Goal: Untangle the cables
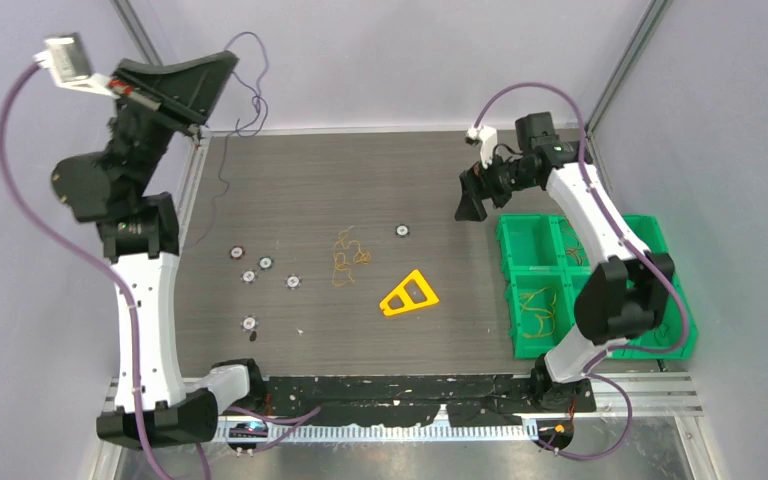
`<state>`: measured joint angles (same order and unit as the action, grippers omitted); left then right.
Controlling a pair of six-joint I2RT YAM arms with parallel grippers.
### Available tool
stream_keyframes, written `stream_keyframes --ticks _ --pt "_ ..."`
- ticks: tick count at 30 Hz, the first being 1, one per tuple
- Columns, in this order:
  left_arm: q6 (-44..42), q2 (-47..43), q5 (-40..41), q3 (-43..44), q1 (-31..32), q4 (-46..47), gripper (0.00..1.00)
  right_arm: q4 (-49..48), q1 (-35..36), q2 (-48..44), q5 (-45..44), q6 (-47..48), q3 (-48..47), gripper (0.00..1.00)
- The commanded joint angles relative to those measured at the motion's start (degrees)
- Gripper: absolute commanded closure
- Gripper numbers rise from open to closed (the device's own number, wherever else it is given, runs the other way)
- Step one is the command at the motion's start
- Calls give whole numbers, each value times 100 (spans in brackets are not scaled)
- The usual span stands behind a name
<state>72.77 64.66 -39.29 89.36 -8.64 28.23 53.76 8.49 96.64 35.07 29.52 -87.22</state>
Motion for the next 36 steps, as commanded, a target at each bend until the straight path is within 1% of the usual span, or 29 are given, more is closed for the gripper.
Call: stream_keyframes --ticks 1,4,5,6,7,8,9,10,12,14,18,24,27,32,33,34,35,36 --pt "-446 113 -98 -416 591 -322 100 -710 230 -1070 1888 -664 -348 5" --pt "-702 142 -120 -592 1183 -534 100 -1515 501 -1495 2132 -1295 -358 5" --pt "-804 152 -153 -655 1328 -599 100 -1710 629 -1580 2216 -1652 -367 5" --pt "-886 159 -158 -722 1471 -678 100 -2159 690 -1741 2229 -2047 -357 5" --pt "-980 153 -160 -792 1597 -742 100 -2396 801 -1835 2192 -2231 -348 5" --pt "-1058 153 -159 -853 1734 -790 100 -2899 855 -2005 2159 -2624 -335 5" --pt "-1133 156 -158 -896 1879 -853 100 -3144 952 -2082 2093 -2784 -324 5" --pt "-1214 178 -166 -936 2015 -903 100 -3609 1005 -2216 2049 -3147 -316 5" --pt "-1386 232 -159 -953 2305 -1053 100 -4091 1162 -2348 1869 -3532 -368 5" --pt "-1518 334 -142 -929 2596 -1155 100 -4323 1350 -2408 1763 -3751 -491 5" --pt "-1702 596 -179 -765 3050 -1281 100 -4477 1631 -2446 1732 -3902 -689 5" --pt "-1937 1025 -181 -391 3581 -1447 100 -4273 1834 -2375 1747 -3840 -874 5" --pt "-1985 1155 -160 -254 3762 -1460 100 -4083 1949 -2331 1712 -3752 -824 5" --pt "-1960 1249 -178 -123 3808 -1417 100 -3619 2204 -2243 1150 -3234 -600 1" --pt "-1956 1241 -190 -121 3809 -1410 100 -3585 2206 -2228 1089 -3207 -519 5" --pt "-1952 1233 -195 -121 3809 -1408 100 -3584 2209 -2219 1024 -3207 -486 12" --pt "-1943 1221 -224 -125 3809 -1403 100 -3590 2205 -2202 1027 -3231 -460 16" --pt "-1927 1203 -238 -135 3802 -1384 100 -3595 2210 -2198 1041 -3250 -452 28"
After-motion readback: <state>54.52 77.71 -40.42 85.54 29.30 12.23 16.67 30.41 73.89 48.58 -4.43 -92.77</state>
